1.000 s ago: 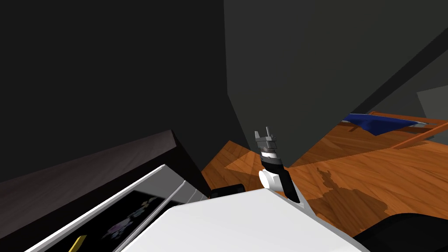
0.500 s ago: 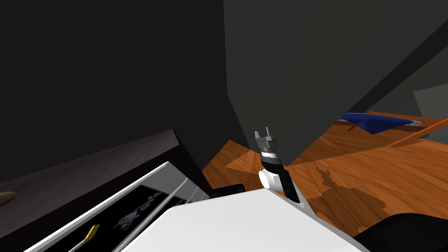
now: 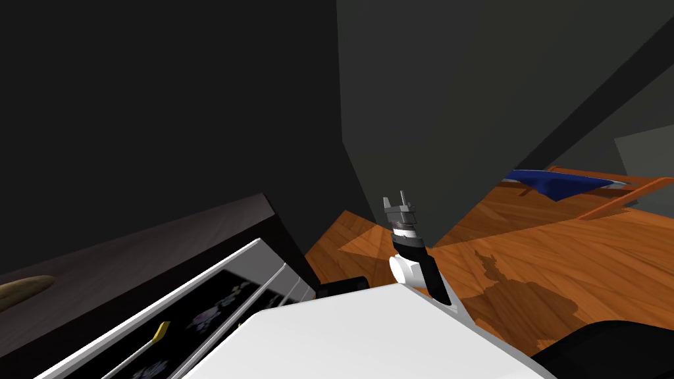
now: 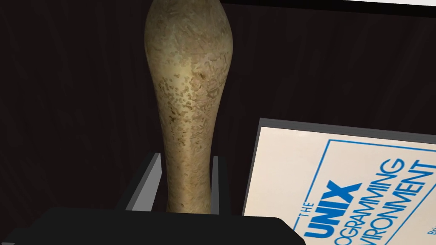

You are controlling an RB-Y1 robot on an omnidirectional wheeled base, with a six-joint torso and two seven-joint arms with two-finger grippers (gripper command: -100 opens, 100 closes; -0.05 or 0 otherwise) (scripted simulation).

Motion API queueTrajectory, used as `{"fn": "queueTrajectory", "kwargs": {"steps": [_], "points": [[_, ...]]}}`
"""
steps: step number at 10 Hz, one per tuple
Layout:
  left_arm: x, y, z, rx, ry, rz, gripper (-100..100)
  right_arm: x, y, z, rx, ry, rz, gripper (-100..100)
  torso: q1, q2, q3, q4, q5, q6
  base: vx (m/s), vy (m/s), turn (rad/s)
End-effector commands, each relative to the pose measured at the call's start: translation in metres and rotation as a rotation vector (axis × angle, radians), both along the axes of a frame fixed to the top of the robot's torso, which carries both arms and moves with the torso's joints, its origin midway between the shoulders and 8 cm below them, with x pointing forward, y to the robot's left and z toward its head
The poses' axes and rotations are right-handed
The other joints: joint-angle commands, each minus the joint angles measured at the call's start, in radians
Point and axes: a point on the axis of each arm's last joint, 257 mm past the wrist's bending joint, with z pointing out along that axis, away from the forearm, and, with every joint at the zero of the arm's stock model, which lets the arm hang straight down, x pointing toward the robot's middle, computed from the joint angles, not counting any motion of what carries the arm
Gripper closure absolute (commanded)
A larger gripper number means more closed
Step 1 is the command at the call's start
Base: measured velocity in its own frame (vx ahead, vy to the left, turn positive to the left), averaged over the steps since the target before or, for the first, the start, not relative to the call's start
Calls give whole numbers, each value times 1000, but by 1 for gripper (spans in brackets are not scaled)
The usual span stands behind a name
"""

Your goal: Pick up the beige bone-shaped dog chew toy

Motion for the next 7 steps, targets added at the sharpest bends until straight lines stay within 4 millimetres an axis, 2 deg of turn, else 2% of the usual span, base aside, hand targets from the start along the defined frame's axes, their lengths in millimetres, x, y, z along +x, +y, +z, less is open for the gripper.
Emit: {"fn": "queueTrajectory", "kwargs": {"steps": [1, 4, 7], "points": [[1, -2, 1, 15, 25, 11, 100, 0, 0, 0, 0, 0, 0, 0, 0, 0, 0, 0, 0, 0, -54, 40, -21], [16, -12, 6, 16, 12, -3, 100, 0, 0, 0, 0, 0, 0, 0, -1, 0, 0, 0, -1, 0, -35, 22, -4], [19, -12, 12, 47, 20, 9, 100, 0, 0, 0, 0, 0, 0, 0, -2, -1, 0, 0, -1, 0, -33, 20, -12]]}}
